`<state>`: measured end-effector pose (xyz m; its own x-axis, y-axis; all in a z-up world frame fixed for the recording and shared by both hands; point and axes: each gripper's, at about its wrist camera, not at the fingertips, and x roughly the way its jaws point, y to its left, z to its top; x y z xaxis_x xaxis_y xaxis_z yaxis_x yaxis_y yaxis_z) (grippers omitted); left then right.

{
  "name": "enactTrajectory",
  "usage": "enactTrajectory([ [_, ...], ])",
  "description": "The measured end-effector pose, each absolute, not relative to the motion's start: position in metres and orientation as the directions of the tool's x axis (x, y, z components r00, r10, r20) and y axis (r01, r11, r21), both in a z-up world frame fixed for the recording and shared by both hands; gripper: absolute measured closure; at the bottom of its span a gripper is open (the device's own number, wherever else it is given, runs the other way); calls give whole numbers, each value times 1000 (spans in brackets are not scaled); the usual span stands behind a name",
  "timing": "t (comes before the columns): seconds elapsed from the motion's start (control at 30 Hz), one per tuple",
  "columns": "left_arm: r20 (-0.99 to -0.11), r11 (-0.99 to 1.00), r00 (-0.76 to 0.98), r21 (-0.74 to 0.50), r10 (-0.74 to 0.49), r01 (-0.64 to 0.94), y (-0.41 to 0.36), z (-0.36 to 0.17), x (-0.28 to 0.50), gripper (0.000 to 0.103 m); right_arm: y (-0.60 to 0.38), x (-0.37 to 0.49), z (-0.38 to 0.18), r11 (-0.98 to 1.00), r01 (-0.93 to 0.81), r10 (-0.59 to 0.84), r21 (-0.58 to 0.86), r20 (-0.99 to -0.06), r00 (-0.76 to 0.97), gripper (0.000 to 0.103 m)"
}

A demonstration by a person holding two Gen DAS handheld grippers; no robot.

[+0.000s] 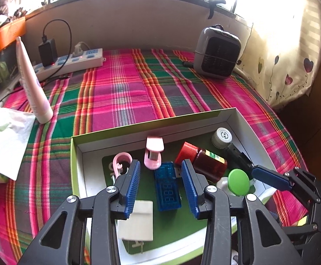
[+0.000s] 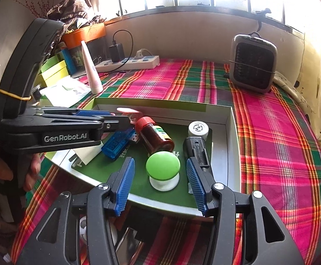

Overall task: Organize rigid objects
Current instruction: 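Lower the pink clip and green-topped object onto the box floor and open both grippers, then lift both grippers out of the box toward the remaining items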

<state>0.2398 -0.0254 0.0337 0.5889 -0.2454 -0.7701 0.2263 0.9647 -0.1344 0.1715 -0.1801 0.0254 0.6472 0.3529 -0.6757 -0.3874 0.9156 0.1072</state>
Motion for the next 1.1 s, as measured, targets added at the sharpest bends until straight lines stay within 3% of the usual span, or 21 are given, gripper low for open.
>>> enactTrajectory([
  [1.1,-713,979,677,-65,-181,193,-21,55,138,64,-191,110,31,923,-369,338,107,-681,650,52],
])
